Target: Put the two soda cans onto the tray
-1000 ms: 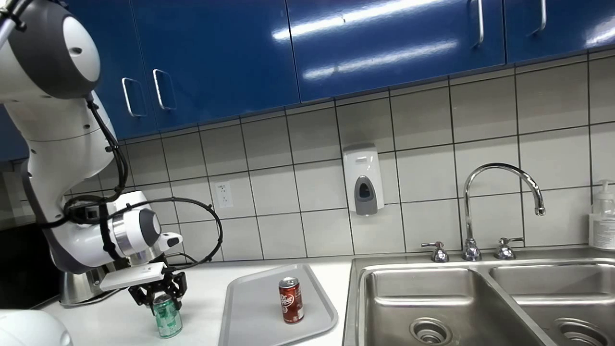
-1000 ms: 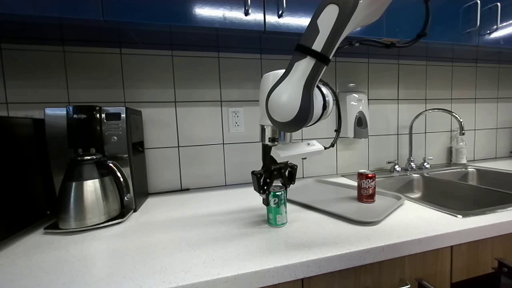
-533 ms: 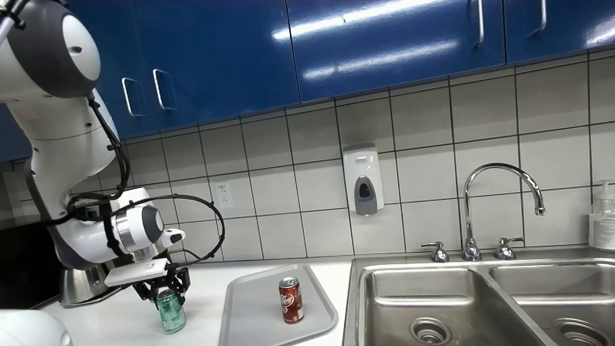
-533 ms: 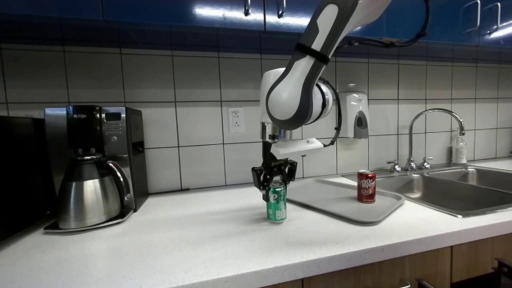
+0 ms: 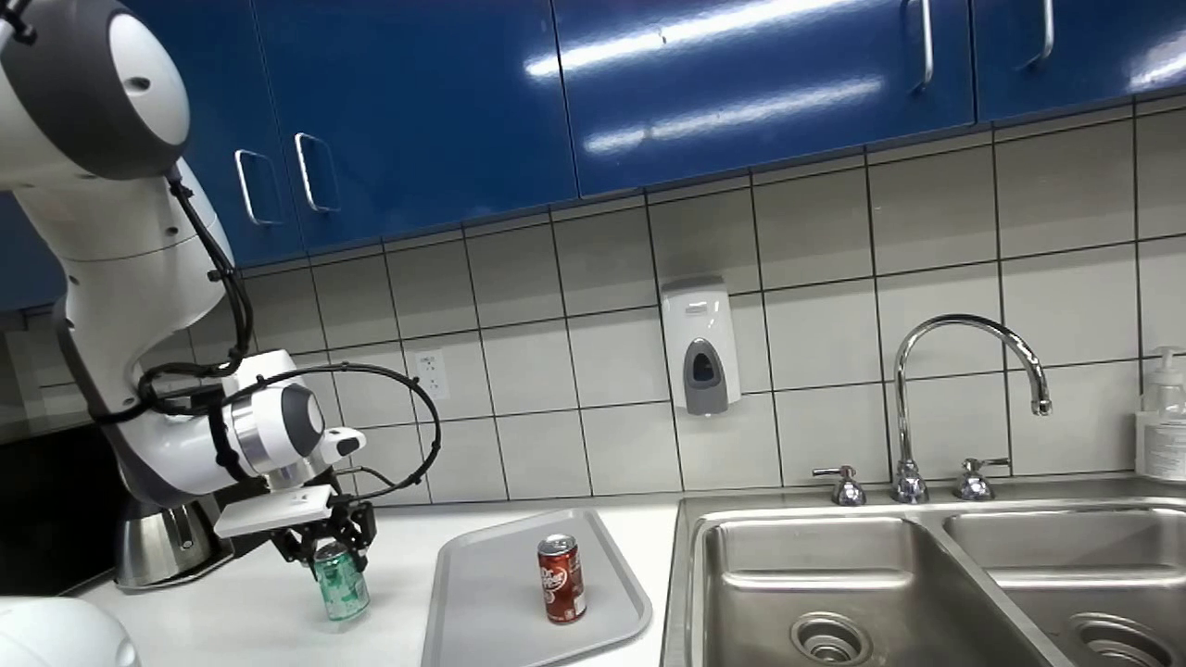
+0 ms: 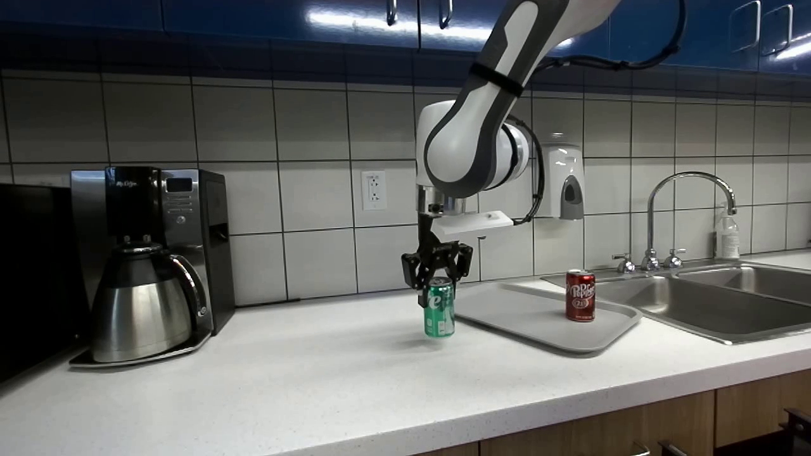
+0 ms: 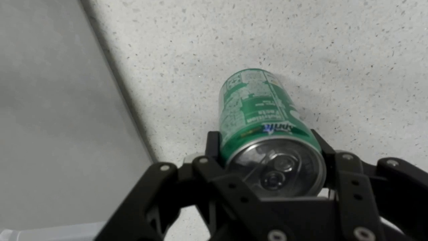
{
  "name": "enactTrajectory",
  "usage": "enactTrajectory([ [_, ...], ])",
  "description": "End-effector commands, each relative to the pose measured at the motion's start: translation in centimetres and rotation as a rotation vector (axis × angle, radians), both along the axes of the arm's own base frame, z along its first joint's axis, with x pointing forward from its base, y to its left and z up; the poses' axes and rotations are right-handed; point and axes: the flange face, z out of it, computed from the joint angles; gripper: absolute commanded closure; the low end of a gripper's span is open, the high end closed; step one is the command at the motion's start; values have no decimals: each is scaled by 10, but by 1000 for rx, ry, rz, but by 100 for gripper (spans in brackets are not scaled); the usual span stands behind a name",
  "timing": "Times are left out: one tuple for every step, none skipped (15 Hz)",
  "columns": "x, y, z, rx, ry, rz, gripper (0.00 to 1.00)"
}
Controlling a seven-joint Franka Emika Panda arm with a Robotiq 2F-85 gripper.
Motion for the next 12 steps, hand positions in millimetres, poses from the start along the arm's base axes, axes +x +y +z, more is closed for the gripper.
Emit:
enactTrajectory([
  [5,-10,19,-5,-39,-24,62],
  [7,-13,21,-6,-44,-32,62],
  [8,-16,23,-6,-49,-40,62],
  [10,-20,24,-6,-53,-49,62],
  [12,-24,25,-8,-58,-57,62],
  [14,-28,26,-8,-61,-67,62],
  [16,-31,27,-10,-65,-74,62],
  [18,-35,28,-13,-69,-83,62],
  [19,-39,29,-15,-73,-90,62],
  [21,-43,29,-18,-77,-99,62],
  [22,-47,30,-23,-80,-106,62],
  [24,-52,30,-27,-83,-114,62],
])
